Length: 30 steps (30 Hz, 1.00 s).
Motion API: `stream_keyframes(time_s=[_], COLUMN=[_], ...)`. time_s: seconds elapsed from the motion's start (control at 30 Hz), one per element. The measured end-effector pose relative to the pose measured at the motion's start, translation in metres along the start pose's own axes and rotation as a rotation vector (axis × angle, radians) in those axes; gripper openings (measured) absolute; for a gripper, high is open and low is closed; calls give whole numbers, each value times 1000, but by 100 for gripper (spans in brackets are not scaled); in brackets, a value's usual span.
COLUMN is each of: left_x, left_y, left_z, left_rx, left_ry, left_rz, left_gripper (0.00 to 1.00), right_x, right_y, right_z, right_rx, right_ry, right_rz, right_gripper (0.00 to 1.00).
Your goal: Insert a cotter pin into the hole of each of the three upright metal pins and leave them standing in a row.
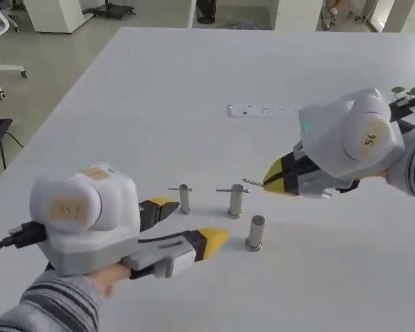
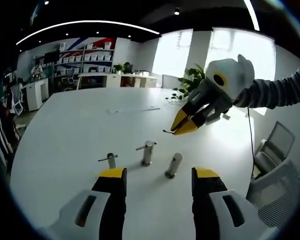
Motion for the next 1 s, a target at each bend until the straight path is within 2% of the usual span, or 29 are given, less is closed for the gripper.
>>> stream_keyframes(time_s=[0.27, 0.4, 0.5, 0.67, 0.8, 1.0], left_x=[4, 6, 9, 11, 14, 18], left_y=[-2, -3, -3, -3, -3, -3], left_z=[-7, -6, -8, -9, -7, -8], left_rx=[35, 39, 58, 83, 83, 103], left_ry=[106, 161, 208, 295, 334, 383], left_rz=[26, 42, 62, 79, 94, 109], left_gripper=[42, 35, 30, 24, 15, 7], right_x=[-17, -24, -29, -36, -38, -39], right_y=[-1, -1, -2, -4, -3, 0], right_z=[-20, -29, -35, -41, -44, -47], right_rx=[36, 54, 66, 78, 83, 92], right_ry=[71, 100, 118, 142, 155, 164], right_rz=[-22, -34, -37, -44, -44, -42], right_gripper=[0, 0, 0, 0, 0, 0])
Point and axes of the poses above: the centre of the closed fingertips' face, and the gripper's own axes: y roughly backward along the fingers, x roughly to its right, z roughly out of its underside, the point moved 3 cm from there along y, roughly backward along the fingers, and after that the axes turned 2 degrees about z, right-handed, at the moved point
